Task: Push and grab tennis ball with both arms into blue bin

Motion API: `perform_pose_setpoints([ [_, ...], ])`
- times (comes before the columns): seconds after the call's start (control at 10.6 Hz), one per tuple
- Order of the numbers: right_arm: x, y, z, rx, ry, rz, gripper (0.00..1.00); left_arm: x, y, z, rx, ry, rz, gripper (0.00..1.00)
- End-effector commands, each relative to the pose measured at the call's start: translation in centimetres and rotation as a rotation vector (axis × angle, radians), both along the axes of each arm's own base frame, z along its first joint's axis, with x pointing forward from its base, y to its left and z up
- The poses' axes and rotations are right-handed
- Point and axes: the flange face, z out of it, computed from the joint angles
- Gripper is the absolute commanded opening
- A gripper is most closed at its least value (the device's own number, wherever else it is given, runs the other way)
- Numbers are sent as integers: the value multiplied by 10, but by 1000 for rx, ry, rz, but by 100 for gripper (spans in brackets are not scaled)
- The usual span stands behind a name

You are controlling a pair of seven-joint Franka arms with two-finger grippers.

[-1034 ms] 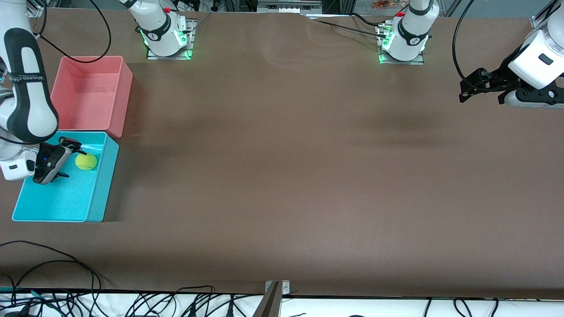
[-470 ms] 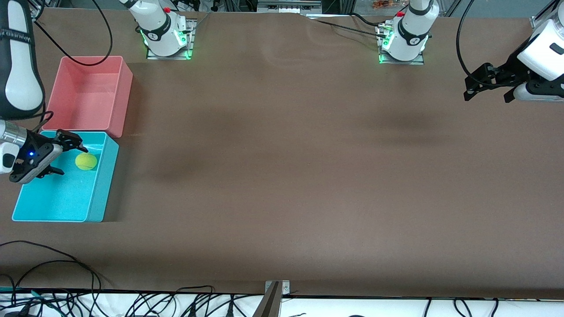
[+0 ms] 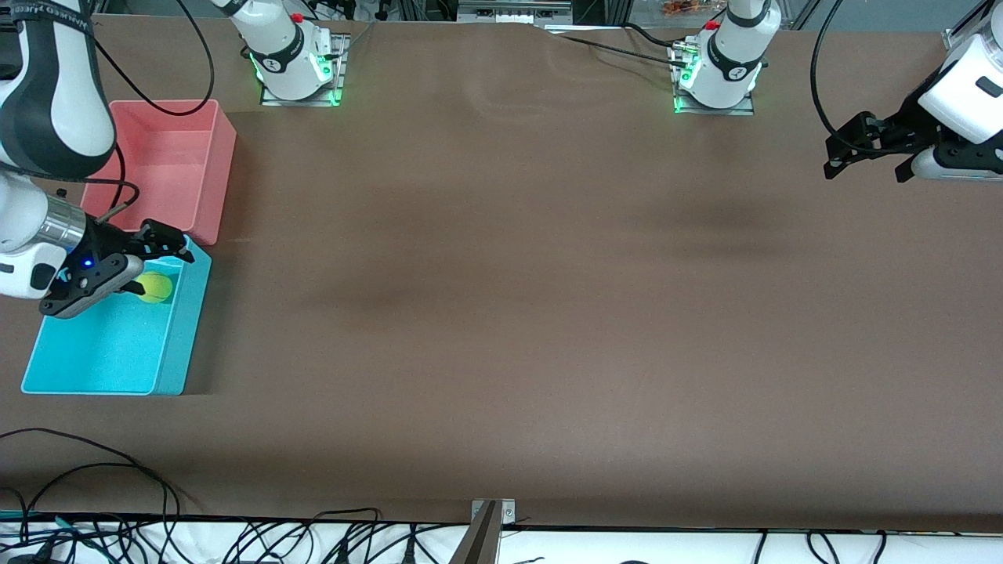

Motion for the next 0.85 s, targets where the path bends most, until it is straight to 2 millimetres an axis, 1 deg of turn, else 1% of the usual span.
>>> perform_pose_setpoints([
  [0.0, -4, 5, 41, -42, -27, -33, 100, 3, -4, 3, -2, 12, -2, 100],
  [0.09, -6, 4, 49, -46, -38, -52, 100, 3, -4, 3, -2, 12, -3, 100],
  [0.28, -12, 5, 67, -46, -39, -190, 100, 2, -3, 1, -2, 20, 0, 100],
  [0.47, -18, 8, 86, -60, -47, -278, 100, 2, 0, 0, 0, 21, 4, 100],
  [0.56, -19, 16, 97, -107, -67, -301, 100, 2, -1, 0, -2, 21, 3, 100],
  [0.66, -21, 22, 114, -145, -91, -362, 100, 2, -2, 0, -2, 21, 1, 100],
  [0.75, -27, 23, 120, -148, -80, -419, 100, 2, -3, 0, 0, 23, 0, 100],
])
